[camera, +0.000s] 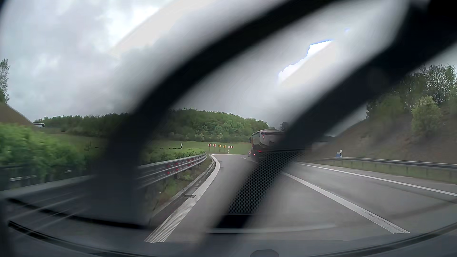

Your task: Follow the waypoints while adhering to traffic rules and regulations

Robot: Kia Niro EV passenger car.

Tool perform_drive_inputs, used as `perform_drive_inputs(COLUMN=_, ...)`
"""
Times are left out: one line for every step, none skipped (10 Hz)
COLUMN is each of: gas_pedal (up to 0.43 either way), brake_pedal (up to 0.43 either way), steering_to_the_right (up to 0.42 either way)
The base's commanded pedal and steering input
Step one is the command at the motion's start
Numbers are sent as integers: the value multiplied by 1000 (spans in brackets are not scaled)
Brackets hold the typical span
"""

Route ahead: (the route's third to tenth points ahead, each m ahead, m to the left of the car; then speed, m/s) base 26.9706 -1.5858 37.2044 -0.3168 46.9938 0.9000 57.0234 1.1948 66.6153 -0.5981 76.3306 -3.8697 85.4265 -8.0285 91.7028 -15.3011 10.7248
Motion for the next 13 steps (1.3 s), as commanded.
perform_drive_inputs(gas_pedal=110, brake_pedal=0, steering_to_the_right=-3)
perform_drive_inputs(gas_pedal=110, brake_pedal=0, steering_to_the_right=-3)
perform_drive_inputs(gas_pedal=110, brake_pedal=0, steering_to_the_right=-3)
perform_drive_inputs(gas_pedal=98, brake_pedal=0, steering_to_the_right=-3)
perform_drive_inputs(gas_pedal=98, brake_pedal=0, steering_to_the_right=-3)
perform_drive_inputs(gas_pedal=98, brake_pedal=0, steering_to_the_right=-7)
perform_drive_inputs(gas_pedal=98, brake_pedal=0, steering_to_the_right=-12)
perform_drive_inputs(gas_pedal=98, brake_pedal=0, steering_to_the_right=-16)
perform_drive_inputs(gas_pedal=87, brake_pedal=0, steering_to_the_right=-17)
perform_drive_inputs(gas_pedal=87, brake_pedal=0, steering_to_the_right=-16)
perform_drive_inputs(gas_pedal=87, brake_pedal=0, steering_to_the_right=-16)
perform_drive_inputs(gas_pedal=79, brake_pedal=0, steering_to_the_right=-16)
perform_drive_inputs(gas_pedal=79, brake_pedal=0, steering_to_the_right=-16)
